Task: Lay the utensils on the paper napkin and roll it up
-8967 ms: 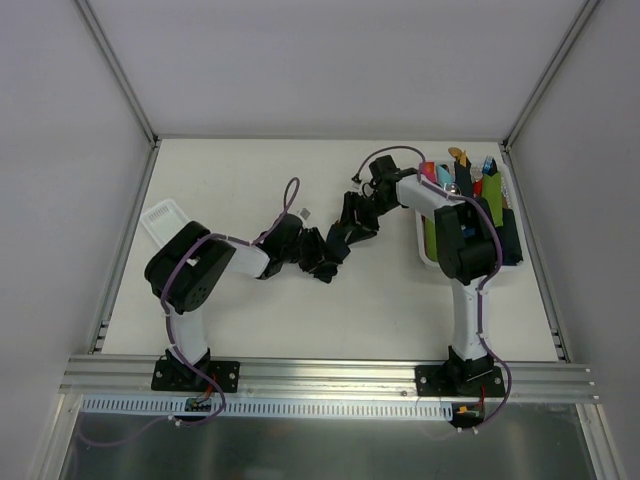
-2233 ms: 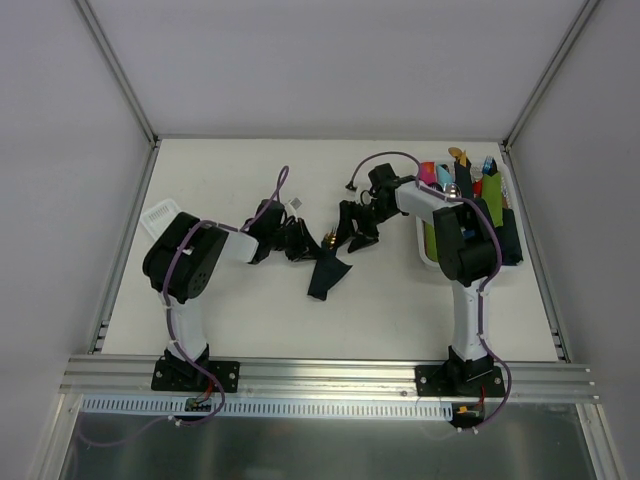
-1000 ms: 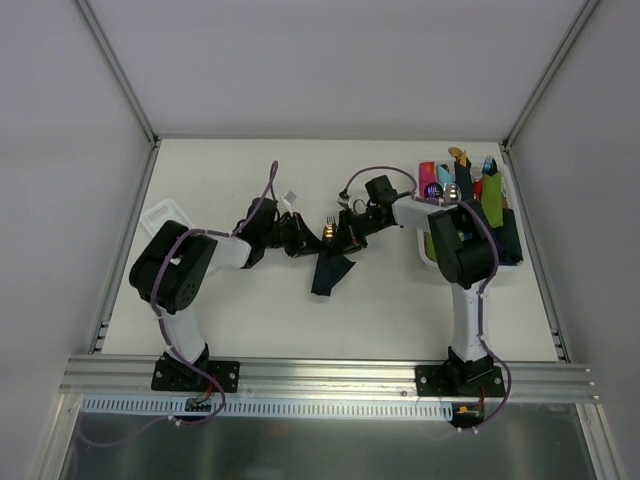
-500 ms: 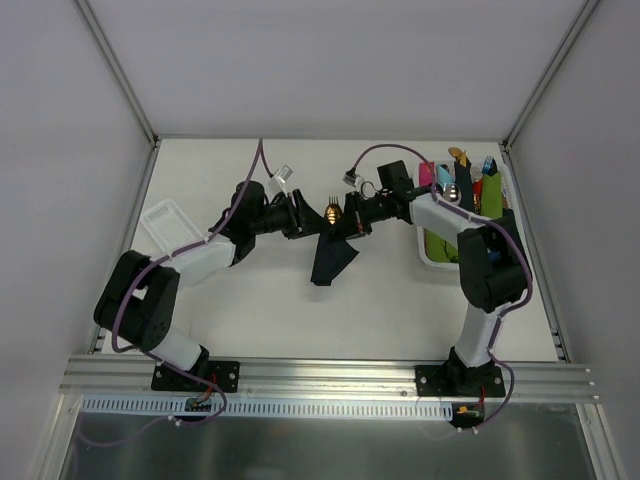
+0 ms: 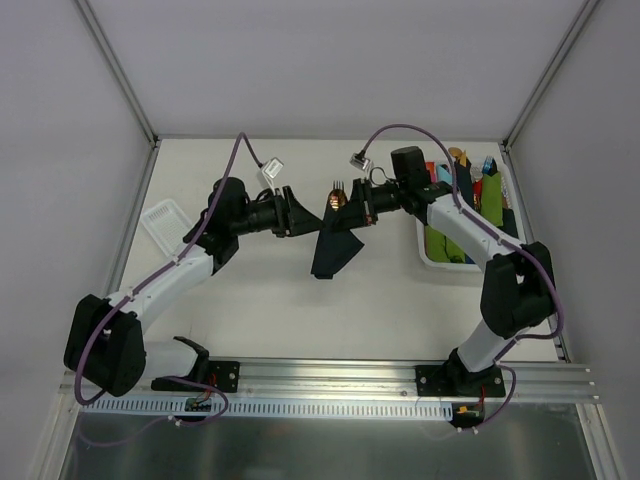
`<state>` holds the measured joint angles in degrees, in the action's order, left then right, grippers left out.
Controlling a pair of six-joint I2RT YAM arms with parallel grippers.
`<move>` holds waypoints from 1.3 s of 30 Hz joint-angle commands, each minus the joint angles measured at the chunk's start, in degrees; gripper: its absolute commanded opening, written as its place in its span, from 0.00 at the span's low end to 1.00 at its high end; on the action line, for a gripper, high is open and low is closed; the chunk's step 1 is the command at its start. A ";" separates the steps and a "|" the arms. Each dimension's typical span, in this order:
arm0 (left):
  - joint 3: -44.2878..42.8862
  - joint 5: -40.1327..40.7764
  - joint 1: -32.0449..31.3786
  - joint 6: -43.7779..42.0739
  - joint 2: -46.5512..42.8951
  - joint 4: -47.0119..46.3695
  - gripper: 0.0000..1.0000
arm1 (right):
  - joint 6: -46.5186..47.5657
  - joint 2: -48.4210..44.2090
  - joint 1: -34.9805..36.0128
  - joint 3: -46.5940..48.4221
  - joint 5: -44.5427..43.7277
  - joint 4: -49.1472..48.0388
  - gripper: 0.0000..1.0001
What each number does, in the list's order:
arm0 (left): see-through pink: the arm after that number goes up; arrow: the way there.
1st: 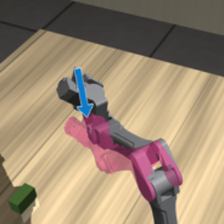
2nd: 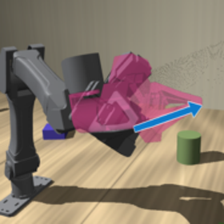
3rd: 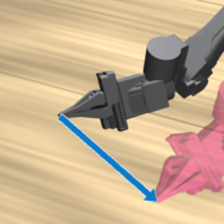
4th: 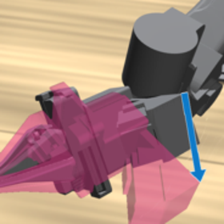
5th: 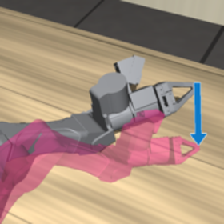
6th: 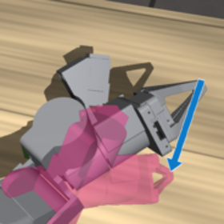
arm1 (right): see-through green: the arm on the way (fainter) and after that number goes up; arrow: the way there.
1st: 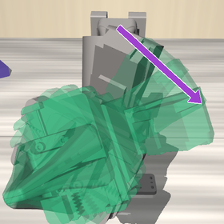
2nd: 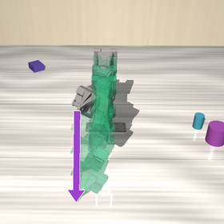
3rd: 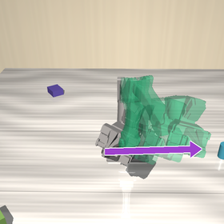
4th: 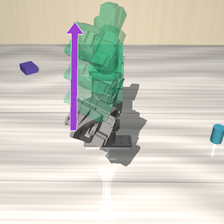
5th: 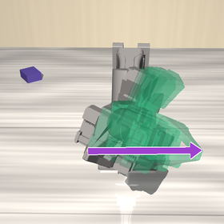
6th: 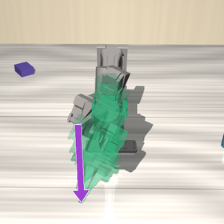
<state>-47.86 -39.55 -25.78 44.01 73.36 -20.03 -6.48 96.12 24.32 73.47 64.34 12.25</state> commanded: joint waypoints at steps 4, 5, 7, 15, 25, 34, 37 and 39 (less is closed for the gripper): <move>-0.57 -5.71 0.03 -5.60 -5.16 3.50 0.51 | -1.51 -6.11 0.91 2.20 2.46 -1.26 0.00; -0.48 -5.63 -0.15 -5.77 -5.86 3.68 0.51 | -1.60 -6.29 1.34 2.29 2.46 -1.18 0.00; -0.48 -5.71 -0.50 -6.13 -6.12 3.95 0.51 | -1.52 -6.99 1.96 2.46 2.29 -1.26 0.00; -2.51 -5.19 -4.01 -8.50 -5.25 6.15 0.48 | -2.04 -7.87 3.63 3.25 1.05 -1.18 0.00; -1.89 -2.38 -5.33 -9.55 -5.51 7.54 0.45 | -3.36 -9.37 3.81 4.49 1.58 -1.35 0.00; -1.28 -0.70 -5.33 -10.00 -7.09 7.90 0.44 | -4.16 -10.51 4.51 4.75 2.46 -1.70 0.00; -1.19 -2.11 -5.25 -9.56 -7.53 6.15 0.38 | -4.15 -9.98 5.04 5.19 2.64 -1.70 0.00; -0.84 -3.07 -5.25 -9.29 -7.71 4.83 0.32 | -4.07 -9.72 5.48 5.36 2.64 -1.79 0.00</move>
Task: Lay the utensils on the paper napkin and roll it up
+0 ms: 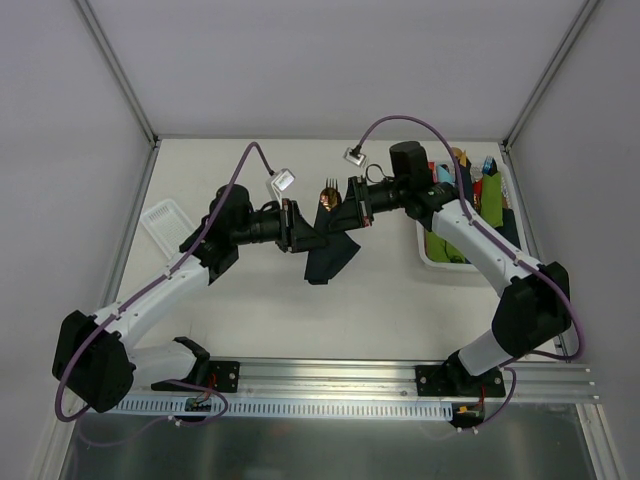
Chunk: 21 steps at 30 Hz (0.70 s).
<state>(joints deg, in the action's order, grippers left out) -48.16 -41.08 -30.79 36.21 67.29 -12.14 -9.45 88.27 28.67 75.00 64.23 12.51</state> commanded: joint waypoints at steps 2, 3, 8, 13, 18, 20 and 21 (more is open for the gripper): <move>-0.44 -1.81 -0.33 -1.05 -1.72 -3.59 0.23 | -1.09 -1.70 1.48 4.10 2.83 -2.05 0.00; -0.18 -2.16 -0.24 -0.79 -1.63 -3.94 0.20 | -1.18 -1.44 1.66 4.27 2.92 -1.97 0.00; 1.31 -2.08 -0.24 0.62 -2.07 -6.84 0.05 | -1.45 -0.91 2.36 4.98 3.36 -1.97 0.00; 3.25 -0.49 -0.24 2.64 -3.21 -10.35 0.00 | -1.45 -1.08 2.62 5.94 2.48 -1.70 0.00; 5.62 6.35 -0.07 2.82 -6.45 -11.24 0.00 | 3.20 -0.47 1.40 10.60 -2.25 6.54 0.22; 6.06 8.64 0.72 3.26 -7.52 -11.15 0.00 | 3.91 -0.64 -0.53 12.26 -4.01 8.05 0.43; 6.41 11.26 0.99 3.52 -8.57 -10.98 0.00 | 3.92 -1.08 -1.41 12.71 -5.59 8.75 0.47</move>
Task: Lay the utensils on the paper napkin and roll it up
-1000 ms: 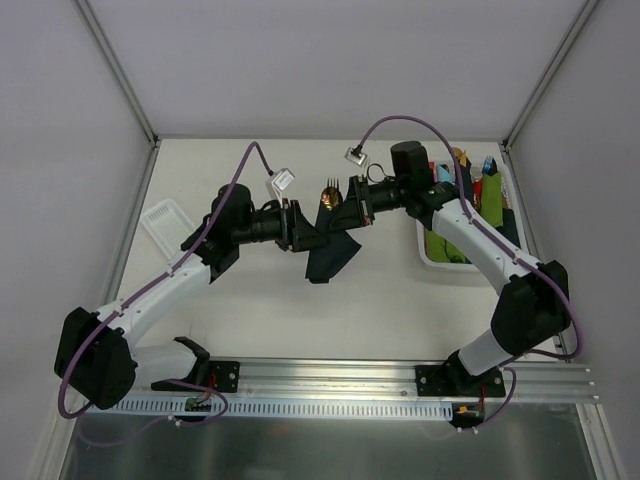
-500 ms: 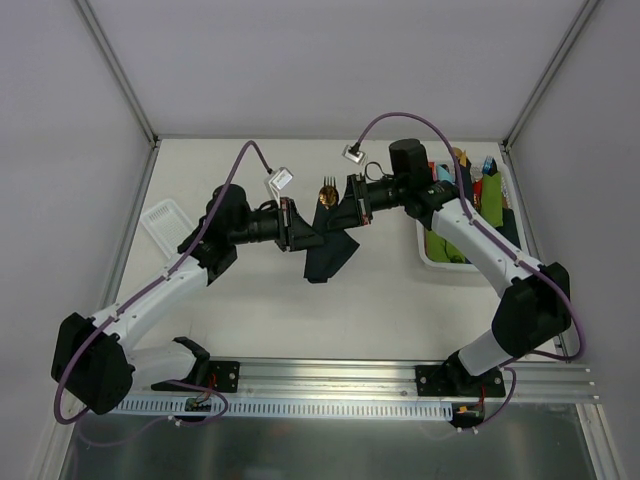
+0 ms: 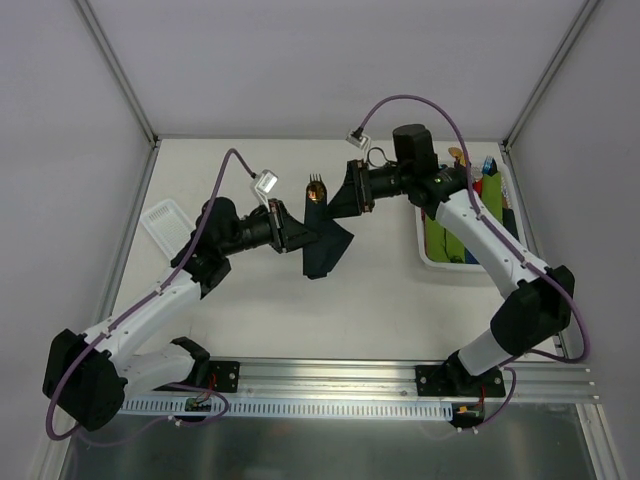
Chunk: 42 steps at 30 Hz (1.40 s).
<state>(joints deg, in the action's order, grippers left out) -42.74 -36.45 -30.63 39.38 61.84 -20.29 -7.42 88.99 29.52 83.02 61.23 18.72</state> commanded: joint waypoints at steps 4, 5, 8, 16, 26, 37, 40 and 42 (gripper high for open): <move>0.99 13.67 2.59 1.49 -5.33 -0.10 0.00 | 3.19 -3.56 -6.57 7.23 -9.71 5.53 0.54; 0.99 15.16 2.86 1.75 -5.59 0.51 0.00 | 3.38 -4.00 -8.06 7.85 -11.64 6.41 0.52; 0.38 20.96 2.95 2.28 -6.47 1.92 0.00 | 3.55 -6.89 -9.21 10.22 -15.52 7.73 0.44; -0.85 26.51 2.68 4.74 -6.74 0.08 0.00 | 4.34 -12.53 -3.42 9.96 -23.25 5.97 0.31; -2.78 27.57 1.37 6.94 -6.56 -1.59 0.00 | 6.45 -7.70 8.27 10.41 -32.40 5.54 0.18; -2.61 26.34 0.22 9.93 -7.88 -3.79 0.00 | 6.98 -2.86 10.21 10.93 -32.93 3.34 0.32; -2.78 26.25 0.31 10.02 -8.58 -3.70 0.00 | 6.98 -2.68 10.12 9.97 -32.58 3.08 0.38; -2.87 26.16 0.31 10.11 -9.02 -3.70 0.00 | 6.98 -2.77 10.21 8.91 -31.10 2.29 0.40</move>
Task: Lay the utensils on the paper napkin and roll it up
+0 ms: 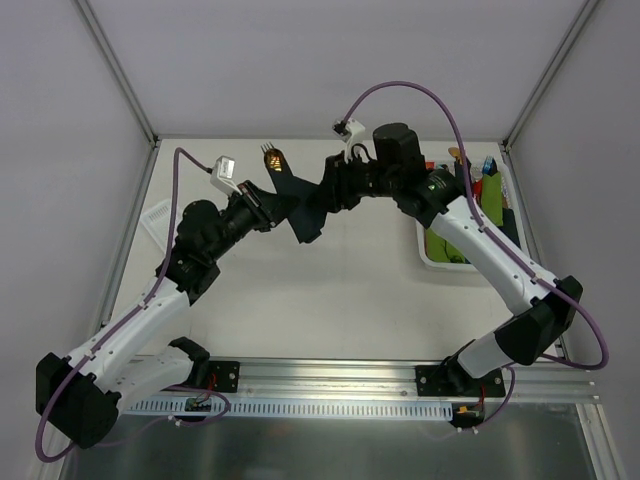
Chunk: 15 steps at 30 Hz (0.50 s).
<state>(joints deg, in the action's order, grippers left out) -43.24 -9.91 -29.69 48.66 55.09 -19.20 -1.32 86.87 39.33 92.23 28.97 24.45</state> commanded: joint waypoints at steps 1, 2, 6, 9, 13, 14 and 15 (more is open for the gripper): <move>-2.28 -0.46 -0.63 0.90 -2.44 -4.88 0.00 | 0.88 -0.56 0.48 -0.55 1.35 -3.35 0.41; -2.28 -0.46 -0.63 0.99 -2.53 -4.88 0.00 | 0.80 -0.56 0.66 -0.73 1.35 -3.44 0.41; -2.37 -0.72 -0.63 0.82 -2.80 -4.88 0.00 | 0.80 -0.65 0.75 -1.61 1.61 -3.97 0.50; -2.46 -1.16 -0.72 0.91 -2.71 -5.06 0.00 | 0.53 -0.30 0.83 -1.61 2.93 -4.40 0.55; -2.63 -1.51 -0.63 0.99 -2.53 -5.67 0.00 | -0.34 -0.12 1.01 -1.70 5.48 -5.29 0.56; -2.55 -1.60 -0.63 1.08 -2.44 -5.76 0.00 | -0.52 0.05 1.01 -1.87 5.92 -5.55 0.56; -2.72 -1.60 -0.72 1.17 -2.44 -5.85 0.00 | -0.52 -0.03 1.18 -1.96 6.79 -5.90 0.56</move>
<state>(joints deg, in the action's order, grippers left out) -43.24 -10.26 -29.69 49.04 53.89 -19.53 -1.39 86.89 39.90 90.28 32.29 21.91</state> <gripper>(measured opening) 0.163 0.557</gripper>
